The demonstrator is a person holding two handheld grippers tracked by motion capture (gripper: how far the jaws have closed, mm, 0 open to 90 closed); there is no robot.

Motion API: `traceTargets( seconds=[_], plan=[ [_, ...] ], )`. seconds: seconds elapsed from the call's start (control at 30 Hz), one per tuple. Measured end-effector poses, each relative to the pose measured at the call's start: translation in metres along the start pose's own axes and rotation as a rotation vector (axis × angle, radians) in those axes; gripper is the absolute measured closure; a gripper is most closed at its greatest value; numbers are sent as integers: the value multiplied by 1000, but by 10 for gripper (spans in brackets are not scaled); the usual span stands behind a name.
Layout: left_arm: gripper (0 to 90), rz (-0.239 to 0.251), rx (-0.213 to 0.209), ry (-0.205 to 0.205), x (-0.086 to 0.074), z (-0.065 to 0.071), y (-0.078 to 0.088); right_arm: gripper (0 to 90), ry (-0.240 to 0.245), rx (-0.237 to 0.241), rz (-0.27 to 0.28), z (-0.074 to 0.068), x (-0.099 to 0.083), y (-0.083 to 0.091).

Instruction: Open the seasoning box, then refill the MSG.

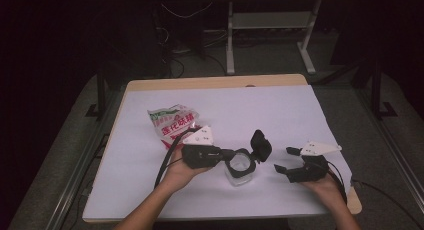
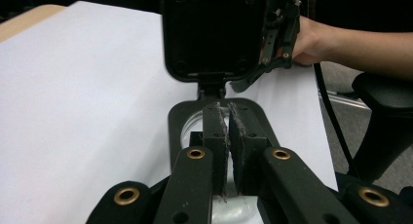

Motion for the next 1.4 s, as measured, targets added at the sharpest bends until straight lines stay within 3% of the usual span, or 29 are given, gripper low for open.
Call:
traceTargets(
  seconds=[0.43, 0.63, 0.93, 1.07, 1.4],
  plan=[
    [681, -33, 69, 64, -36, -14, 37, 180, 1, 0, -2, 0, 0, 0],
    [628, -23, 92, 83, -48, -18, 54, 180, -1, 0, -4, 0, 0, 0],
    [492, 11, 111, 142, -64, -29, 79, 180, -3, 0, 1, 0, 0, 0],
    [453, 27, 136, 144, -70, -36, 91, 180, -6, 2, 7, 0, 0, 0],
    [454, 103, 219, 180, -77, -63, 125, 180, -3, 4, 5, 0, 0, 0]
  ],
)
Point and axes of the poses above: each handheld gripper's, and its own axes: y roughly backward along the jaws, x roughly out of its top, z roughly to its right, the point moved 10 cm from there along -y, roughly forward along the jaws, and after that the axes turned 8 degrees about y, right-handed, at the moved point
